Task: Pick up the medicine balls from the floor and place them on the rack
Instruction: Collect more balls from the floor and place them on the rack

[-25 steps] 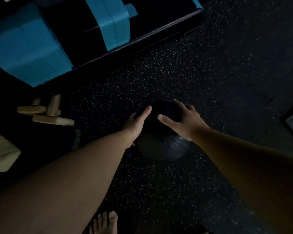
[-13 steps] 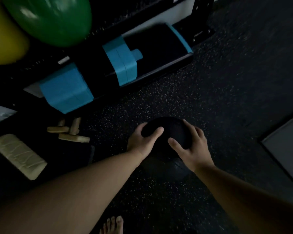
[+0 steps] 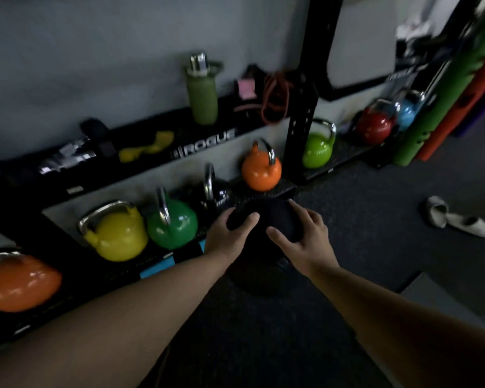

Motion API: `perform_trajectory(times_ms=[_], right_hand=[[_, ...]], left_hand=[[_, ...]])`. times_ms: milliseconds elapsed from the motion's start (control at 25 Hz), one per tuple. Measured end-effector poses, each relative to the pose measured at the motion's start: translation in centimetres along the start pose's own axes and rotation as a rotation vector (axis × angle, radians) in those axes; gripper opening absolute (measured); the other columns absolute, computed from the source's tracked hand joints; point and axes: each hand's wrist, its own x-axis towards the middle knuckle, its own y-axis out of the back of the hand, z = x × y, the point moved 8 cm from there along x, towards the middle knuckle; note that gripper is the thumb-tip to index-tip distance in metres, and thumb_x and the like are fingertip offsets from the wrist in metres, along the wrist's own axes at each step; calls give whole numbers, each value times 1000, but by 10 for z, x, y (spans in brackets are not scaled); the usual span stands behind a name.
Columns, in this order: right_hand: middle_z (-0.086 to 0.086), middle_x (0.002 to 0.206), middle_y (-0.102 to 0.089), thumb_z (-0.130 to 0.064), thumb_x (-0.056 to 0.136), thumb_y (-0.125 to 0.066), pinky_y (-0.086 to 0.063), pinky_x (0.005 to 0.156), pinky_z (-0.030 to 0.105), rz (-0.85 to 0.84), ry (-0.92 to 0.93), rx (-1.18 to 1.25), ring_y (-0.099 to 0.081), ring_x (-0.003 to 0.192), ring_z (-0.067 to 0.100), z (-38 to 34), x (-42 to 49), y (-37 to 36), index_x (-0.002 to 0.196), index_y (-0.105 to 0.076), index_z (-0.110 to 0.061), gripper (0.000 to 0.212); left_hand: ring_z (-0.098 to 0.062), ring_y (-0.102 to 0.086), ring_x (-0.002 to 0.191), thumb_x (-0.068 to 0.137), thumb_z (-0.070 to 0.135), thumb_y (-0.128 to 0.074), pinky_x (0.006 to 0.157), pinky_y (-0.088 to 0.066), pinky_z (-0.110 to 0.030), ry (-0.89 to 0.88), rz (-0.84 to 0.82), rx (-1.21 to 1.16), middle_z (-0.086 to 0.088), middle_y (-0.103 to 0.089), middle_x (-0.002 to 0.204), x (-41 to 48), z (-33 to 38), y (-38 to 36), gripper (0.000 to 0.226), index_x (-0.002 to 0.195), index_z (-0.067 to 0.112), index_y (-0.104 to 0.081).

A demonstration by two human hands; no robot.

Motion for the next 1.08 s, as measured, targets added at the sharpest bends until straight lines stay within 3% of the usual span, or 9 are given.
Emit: perform_trajectory(times_ms=[40, 160, 280, 400, 520, 600, 720, 920, 1080], right_hand=[[3, 155, -38, -82, 72, -65, -42, 114, 50, 40, 48, 7, -33, 144, 30, -38, 4, 28, 159, -34, -43, 100], [5, 150, -44, -76, 74, -71, -40, 115, 47, 150, 178, 39, -38, 141, 32, -146, 12, 96, 155, -42, -45, 91], [5, 149, -48, -86, 64, -62, -42, 114, 50, 225, 323, 74, -43, 140, 32, -248, 13, 147, 152, -46, -44, 99], [7, 151, -46, -78, 72, -69, -38, 115, 50, 221, 463, 106, -37, 142, 34, -345, 8, 182, 153, -44, -45, 91], [9, 151, -47, -75, 76, -71, -39, 117, 49, 230, 583, 159, -41, 141, 36, -426, 6, 201, 154, -44, -42, 89], [8, 151, -47, -82, 69, -64, -42, 115, 49, 246, 634, 189, -44, 140, 36, -469, 10, 204, 153, -44, -42, 95], [8, 152, -44, -78, 75, -66, -41, 113, 49, 212, 721, 236, -38, 142, 35, -538, 29, 194, 154, -40, -44, 90], [6, 150, -39, -85, 70, -60, -46, 111, 55, 161, 745, 340, -42, 140, 36, -610, 105, 141, 154, -35, -46, 96], [4, 150, -38, -86, 69, -60, -48, 110, 56, 111, 717, 329, -43, 139, 35, -644, 194, 79, 154, -35, -47, 96]], left_hand=[[-22, -61, 125, 82, 65, -73, 90, -43, -26, -63, 17, -1, 11, -65, 115, -7, 45, 15, 58, 128, 30, -66], [-24, -61, 127, 65, 79, -62, 98, -45, -31, -186, 96, 1, 2, -68, 131, -35, 165, 64, 84, 132, 29, -66], [-20, -67, 111, 66, 80, -63, 87, -46, -29, -334, 176, -46, 9, -72, 109, -66, 260, 114, 68, 114, 33, -72], [-16, -63, 108, 79, 75, -68, 90, -48, -31, -405, 292, -45, 9, -66, 117, -99, 339, 175, 69, 132, 31, -66], [-16, -67, 109, 69, 80, -67, 90, -52, -32, -502, 380, -49, 12, -71, 113, -125, 402, 233, 70, 122, 33, -70], [-17, -68, 109, 63, 83, -65, 93, -54, -35, -562, 426, -12, 11, -70, 113, -135, 437, 267, 78, 121, 32, -69], [-17, -66, 113, 56, 86, -64, 99, -55, -38, -619, 514, 5, 6, -68, 127, -133, 480, 328, 93, 132, 33, -65], [-14, -62, 118, 73, 74, -74, 89, -47, -27, -680, 550, 99, 8, -63, 132, -63, 528, 406, 78, 138, 32, -62], [-19, -60, 128, 78, 75, -69, 95, -45, -27, -667, 564, 154, 2, -61, 141, 32, 528, 453, 82, 145, 29, -57]])
